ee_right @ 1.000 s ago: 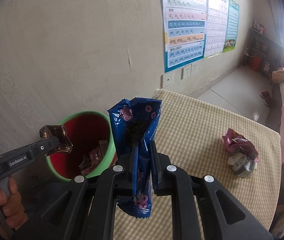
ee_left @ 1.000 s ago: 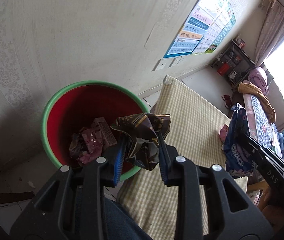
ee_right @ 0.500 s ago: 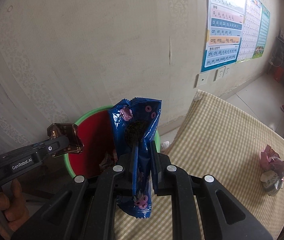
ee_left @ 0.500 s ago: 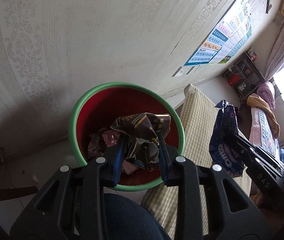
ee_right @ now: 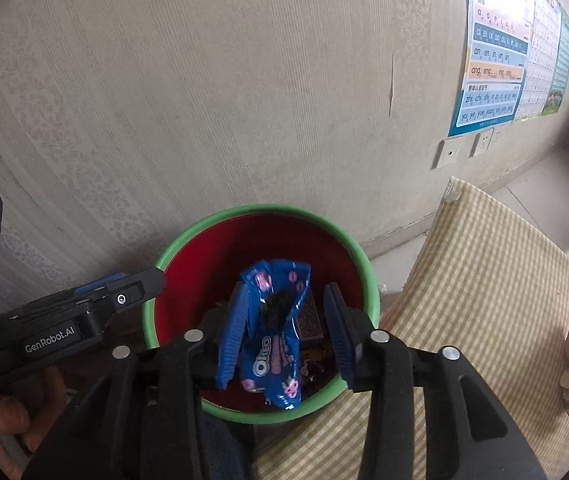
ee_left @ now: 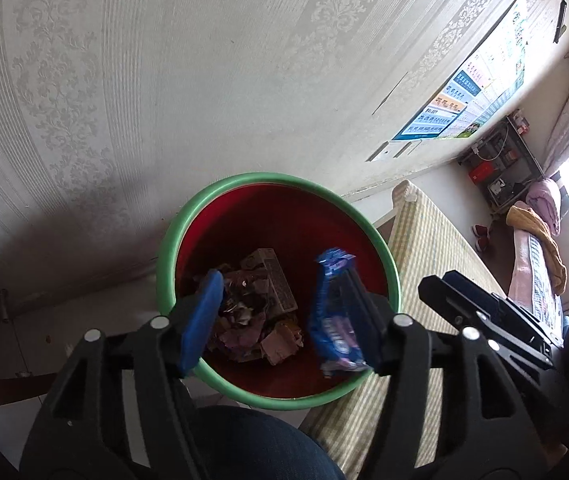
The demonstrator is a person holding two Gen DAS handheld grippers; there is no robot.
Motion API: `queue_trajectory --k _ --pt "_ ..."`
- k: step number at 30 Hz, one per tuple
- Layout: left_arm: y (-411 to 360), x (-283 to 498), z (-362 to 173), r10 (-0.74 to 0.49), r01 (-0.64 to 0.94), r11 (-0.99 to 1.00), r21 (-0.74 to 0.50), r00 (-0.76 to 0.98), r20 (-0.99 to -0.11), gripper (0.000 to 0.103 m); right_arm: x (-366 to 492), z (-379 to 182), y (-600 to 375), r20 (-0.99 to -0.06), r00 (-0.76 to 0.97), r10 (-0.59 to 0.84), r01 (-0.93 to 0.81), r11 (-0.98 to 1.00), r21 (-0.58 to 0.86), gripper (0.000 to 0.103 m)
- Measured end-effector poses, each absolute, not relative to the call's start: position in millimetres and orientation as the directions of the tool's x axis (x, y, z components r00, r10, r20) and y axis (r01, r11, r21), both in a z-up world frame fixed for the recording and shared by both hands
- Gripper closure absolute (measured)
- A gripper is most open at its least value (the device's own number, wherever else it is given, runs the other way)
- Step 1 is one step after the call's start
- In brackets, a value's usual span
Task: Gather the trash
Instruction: 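Open both tools to drop the wrappers into the bucket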
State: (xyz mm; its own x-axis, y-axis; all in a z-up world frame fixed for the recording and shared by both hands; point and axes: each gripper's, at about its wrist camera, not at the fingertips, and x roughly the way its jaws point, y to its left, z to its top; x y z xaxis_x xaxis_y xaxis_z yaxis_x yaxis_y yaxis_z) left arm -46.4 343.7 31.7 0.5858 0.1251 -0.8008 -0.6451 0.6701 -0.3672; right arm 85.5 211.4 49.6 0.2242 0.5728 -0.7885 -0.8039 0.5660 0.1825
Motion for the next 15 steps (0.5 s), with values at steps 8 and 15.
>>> queue_trajectory --k 8,15 --pt "337.5 -44.2 40.3 0.140 -0.651 0.664 -0.369 0.593 -0.793 0.014 91.8 54.1 192.3 -0.787 0.248 0.565 -0.778 0.601 0.186 0.041" --pt "311.0 -37.7 54.5 0.120 -0.612 0.696 -0.376 0.615 -0.780 0.006 89.7 71.6 155.2 -0.769 0.297 0.566 -0.748 0.639 0.181 0.033"
